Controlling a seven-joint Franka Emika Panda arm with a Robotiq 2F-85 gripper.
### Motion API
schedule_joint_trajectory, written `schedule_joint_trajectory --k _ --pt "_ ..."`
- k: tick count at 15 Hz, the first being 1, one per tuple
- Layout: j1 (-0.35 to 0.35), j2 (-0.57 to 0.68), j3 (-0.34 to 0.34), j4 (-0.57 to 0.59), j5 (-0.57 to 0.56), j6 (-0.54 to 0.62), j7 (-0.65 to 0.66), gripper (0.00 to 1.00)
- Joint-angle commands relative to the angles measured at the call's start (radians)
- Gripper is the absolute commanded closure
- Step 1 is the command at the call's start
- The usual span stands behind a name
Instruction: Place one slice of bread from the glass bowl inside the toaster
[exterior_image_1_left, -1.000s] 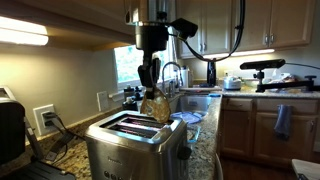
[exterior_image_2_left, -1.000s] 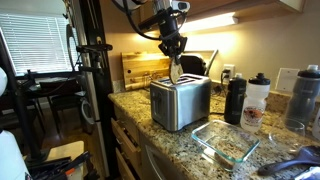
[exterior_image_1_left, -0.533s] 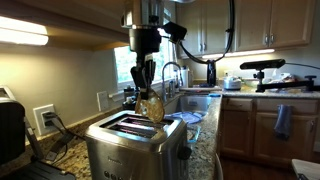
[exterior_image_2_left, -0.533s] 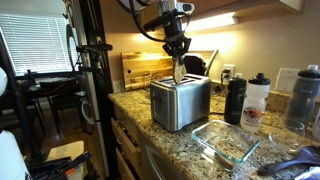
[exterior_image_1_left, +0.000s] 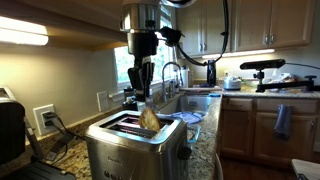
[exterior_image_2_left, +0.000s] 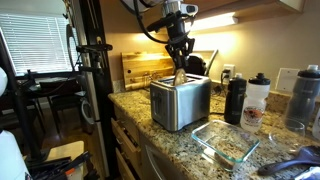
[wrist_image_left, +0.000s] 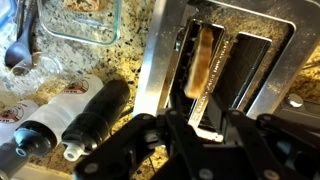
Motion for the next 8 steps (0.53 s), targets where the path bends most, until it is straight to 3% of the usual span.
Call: schedule_joint_trajectory --k 1,4,5,8 --pt "0.008 0.007 -0.012 0.027 -0.003 -0.032 0.022 0.33" --pt "0.009 0.010 -0.014 0.034 -0.001 -0.036 0.020 0.14" --pt "0.011 0.010 -0.014 0.017 -0.001 -0.003 0.001 0.33" --pt "0.010 0.010 -0.015 0.020 -0.001 -0.003 0.001 0.14"
